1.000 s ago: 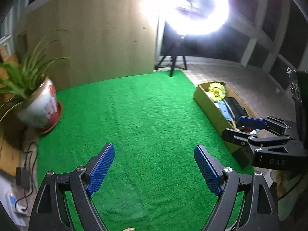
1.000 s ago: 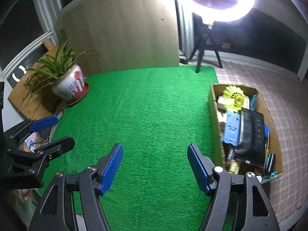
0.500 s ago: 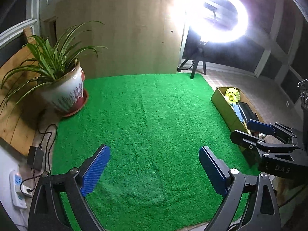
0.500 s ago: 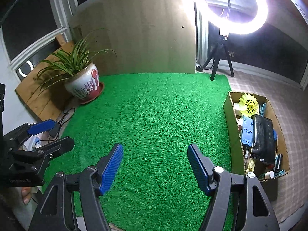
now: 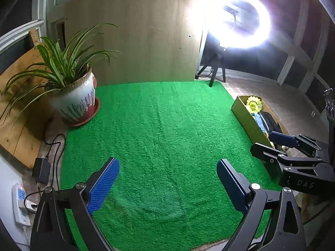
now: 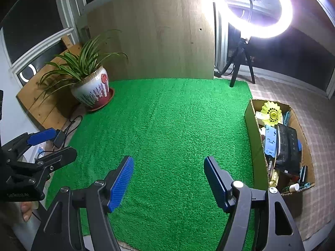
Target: Organize objects
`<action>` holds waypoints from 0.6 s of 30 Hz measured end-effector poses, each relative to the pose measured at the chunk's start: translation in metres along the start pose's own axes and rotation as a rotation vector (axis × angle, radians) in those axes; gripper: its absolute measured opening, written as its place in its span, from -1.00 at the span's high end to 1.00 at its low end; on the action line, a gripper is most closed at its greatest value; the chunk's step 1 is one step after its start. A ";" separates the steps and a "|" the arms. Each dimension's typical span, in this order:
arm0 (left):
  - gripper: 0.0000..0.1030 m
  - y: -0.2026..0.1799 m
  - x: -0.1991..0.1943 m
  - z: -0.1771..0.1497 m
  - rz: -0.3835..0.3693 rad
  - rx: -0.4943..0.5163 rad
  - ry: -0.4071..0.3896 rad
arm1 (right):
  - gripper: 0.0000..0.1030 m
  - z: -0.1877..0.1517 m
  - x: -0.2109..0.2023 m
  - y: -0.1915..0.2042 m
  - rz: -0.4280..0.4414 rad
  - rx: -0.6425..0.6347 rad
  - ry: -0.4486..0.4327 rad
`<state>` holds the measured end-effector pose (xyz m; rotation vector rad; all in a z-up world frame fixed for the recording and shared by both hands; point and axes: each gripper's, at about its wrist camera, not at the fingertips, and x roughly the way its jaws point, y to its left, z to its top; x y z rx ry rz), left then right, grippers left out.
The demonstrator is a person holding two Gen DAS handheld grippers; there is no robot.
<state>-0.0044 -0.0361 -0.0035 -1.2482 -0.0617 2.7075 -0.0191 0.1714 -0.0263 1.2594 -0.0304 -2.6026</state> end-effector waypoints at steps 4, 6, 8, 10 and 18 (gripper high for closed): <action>-0.86 0.003 0.003 0.002 -0.001 0.003 0.003 | -0.28 0.001 0.001 0.000 -0.004 0.001 -0.001; -0.86 0.003 0.005 0.003 -0.003 0.004 0.005 | -0.28 0.002 0.003 -0.001 -0.005 0.004 -0.001; -0.86 0.004 0.005 0.004 -0.005 0.005 0.005 | -0.28 0.003 0.005 -0.002 -0.007 0.009 0.000; -0.86 0.003 0.008 0.005 -0.008 0.005 0.008 | -0.28 0.003 0.006 -0.004 -0.008 0.011 0.003; -0.86 0.005 0.019 0.011 -0.017 0.013 0.018 | -0.28 0.006 0.012 -0.007 -0.017 0.018 0.009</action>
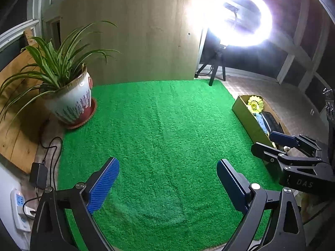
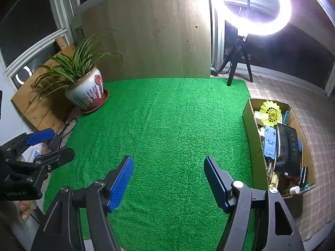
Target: Organize objects
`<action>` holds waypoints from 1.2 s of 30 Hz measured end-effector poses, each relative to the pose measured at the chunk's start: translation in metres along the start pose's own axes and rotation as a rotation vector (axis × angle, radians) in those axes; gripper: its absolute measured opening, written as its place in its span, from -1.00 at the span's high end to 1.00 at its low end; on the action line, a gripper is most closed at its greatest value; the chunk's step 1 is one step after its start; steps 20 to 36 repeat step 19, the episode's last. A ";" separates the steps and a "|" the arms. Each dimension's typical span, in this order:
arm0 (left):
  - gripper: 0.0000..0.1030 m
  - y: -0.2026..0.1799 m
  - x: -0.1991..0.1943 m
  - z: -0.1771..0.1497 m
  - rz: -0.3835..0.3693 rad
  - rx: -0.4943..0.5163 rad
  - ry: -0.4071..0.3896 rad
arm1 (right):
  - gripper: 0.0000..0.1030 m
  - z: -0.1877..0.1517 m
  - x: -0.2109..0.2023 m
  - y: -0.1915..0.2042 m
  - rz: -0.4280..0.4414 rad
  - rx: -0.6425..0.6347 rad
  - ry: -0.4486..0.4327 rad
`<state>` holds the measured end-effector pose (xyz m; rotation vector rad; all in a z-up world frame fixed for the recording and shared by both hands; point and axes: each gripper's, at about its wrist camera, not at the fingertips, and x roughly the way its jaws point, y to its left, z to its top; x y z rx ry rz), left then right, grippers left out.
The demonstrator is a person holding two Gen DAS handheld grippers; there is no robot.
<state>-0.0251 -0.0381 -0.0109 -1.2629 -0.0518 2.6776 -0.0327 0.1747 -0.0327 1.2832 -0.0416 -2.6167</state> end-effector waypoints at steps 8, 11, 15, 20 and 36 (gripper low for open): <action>-0.86 0.005 0.006 0.003 0.001 -0.001 0.006 | -0.28 0.003 0.007 0.000 0.002 -0.004 0.013; -0.86 0.006 0.008 0.004 0.001 -0.001 0.006 | -0.28 0.004 0.009 0.000 0.001 -0.004 0.015; -0.87 0.004 0.010 0.004 0.002 -0.002 0.007 | -0.28 0.004 0.011 0.000 0.000 -0.001 0.018; -0.87 0.004 0.015 0.004 0.009 -0.006 0.017 | -0.28 0.003 0.015 -0.001 -0.003 0.002 0.024; -0.87 0.004 0.015 0.004 0.009 -0.006 0.017 | -0.28 0.003 0.015 -0.001 -0.003 0.002 0.024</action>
